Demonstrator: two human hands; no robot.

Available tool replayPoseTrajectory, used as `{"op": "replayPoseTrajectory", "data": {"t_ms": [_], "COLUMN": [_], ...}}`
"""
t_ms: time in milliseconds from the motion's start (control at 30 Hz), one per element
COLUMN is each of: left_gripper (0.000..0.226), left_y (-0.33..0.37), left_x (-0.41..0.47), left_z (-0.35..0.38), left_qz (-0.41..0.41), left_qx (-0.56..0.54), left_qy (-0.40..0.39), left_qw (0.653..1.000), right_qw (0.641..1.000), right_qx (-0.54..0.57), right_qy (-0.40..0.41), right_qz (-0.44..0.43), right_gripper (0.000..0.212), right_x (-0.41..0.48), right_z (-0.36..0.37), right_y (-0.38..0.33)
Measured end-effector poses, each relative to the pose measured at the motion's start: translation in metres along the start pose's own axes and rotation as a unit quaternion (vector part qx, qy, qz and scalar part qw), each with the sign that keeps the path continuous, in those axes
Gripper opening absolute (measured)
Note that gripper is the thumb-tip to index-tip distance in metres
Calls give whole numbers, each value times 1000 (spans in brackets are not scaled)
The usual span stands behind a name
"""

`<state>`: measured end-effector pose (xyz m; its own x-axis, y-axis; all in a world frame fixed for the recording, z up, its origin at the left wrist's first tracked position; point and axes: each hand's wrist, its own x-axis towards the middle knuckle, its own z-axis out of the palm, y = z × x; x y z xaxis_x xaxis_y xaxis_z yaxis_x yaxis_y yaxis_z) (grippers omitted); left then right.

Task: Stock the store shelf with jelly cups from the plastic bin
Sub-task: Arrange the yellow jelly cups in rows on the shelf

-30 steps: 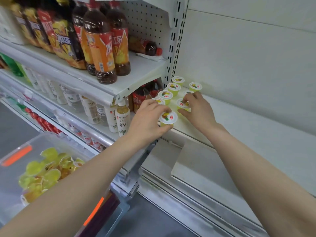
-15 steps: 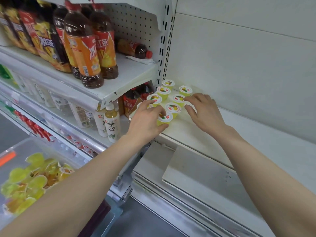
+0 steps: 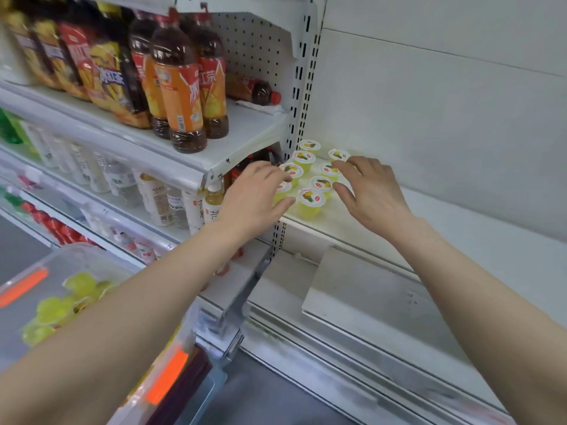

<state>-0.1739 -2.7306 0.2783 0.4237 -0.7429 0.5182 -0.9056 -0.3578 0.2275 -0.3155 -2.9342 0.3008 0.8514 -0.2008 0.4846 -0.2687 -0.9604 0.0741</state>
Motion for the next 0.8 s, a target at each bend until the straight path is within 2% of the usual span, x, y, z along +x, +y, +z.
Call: {"op": "replayPoseTrajectory", "data": {"t_ms": [200, 300, 467, 600, 800], "left_gripper": [35, 33, 37, 33, 21], "left_y": [-45, -79, -160, -204, -254], "left_x": [-65, -107, -214, -305, -403], "left_z": [-49, -69, -86, -91, -87], "left_qz": [33, 17, -78, -180, -329], "left_qx": [18, 29, 36, 34, 14], "left_qy": [3, 11, -18, -63, -115], "left_qw": [999, 999, 996, 981, 937], "right_qw": [1000, 999, 997, 988, 953], "right_qx": [-9, -4, 33, 87, 144], "right_qy": [18, 17, -11, -51, -199], "right_qz": [-15, -28, -67, -115, -177], "right_gripper": [46, 49, 47, 43, 46], "right_x": [-22, -35, -71, -101, -115], "right_z": [-9, -7, 29, 73, 130], "right_y": [-78, -125, -225, -297, -366]}}
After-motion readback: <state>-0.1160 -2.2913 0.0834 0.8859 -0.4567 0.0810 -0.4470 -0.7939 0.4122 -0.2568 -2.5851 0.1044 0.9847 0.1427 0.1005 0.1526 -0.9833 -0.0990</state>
